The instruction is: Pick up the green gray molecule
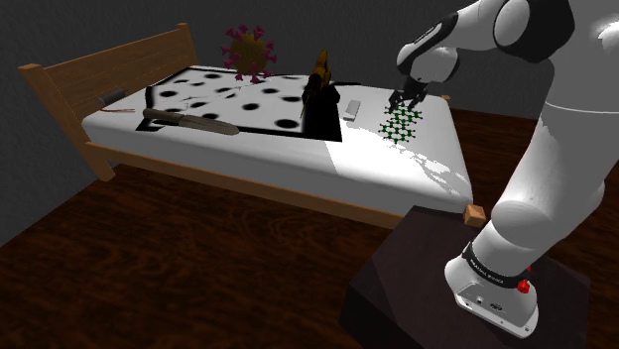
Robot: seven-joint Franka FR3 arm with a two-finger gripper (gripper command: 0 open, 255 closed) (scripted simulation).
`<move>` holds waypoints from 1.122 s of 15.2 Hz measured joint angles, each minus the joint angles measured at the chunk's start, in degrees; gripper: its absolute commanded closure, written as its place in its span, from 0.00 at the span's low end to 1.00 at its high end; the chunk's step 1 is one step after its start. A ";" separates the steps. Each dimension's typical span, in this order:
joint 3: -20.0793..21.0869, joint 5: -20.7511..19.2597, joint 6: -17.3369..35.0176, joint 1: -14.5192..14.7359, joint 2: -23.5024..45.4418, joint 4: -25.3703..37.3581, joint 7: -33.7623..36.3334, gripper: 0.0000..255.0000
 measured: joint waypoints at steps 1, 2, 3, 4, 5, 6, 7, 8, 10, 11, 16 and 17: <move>0.27 0.76 0.58 -0.27 0.72 0.05 -0.55 0.00; 0.53 1.36 1.05 -0.46 1.36 0.14 -0.94 0.00; 0.80 2.01 1.66 -0.70 1.89 -0.03 -1.51 0.00; 1.05 2.56 2.19 -0.87 2.38 -0.15 -1.92 0.00; 1.35 3.16 2.72 -1.08 2.97 -0.15 -2.37 0.00; 1.53 3.52 3.13 -1.16 3.26 -0.31 -2.63 0.00; 1.67 3.79 3.33 -1.27 3.54 -0.27 -2.83 1.00; 1.75 3.94 3.44 -1.34 3.72 -0.19 -2.95 1.00; 1.80 4.06 3.46 -1.39 3.80 -0.09 -3.03 1.00; 1.82 4.10 3.46 -1.41 3.84 -0.04 -3.05 1.00; 1.84 4.11 3.41 -1.43 3.89 0.03 -3.06 1.00; 1.81 4.06 3.47 -1.39 3.80 -0.08 -3.03 1.00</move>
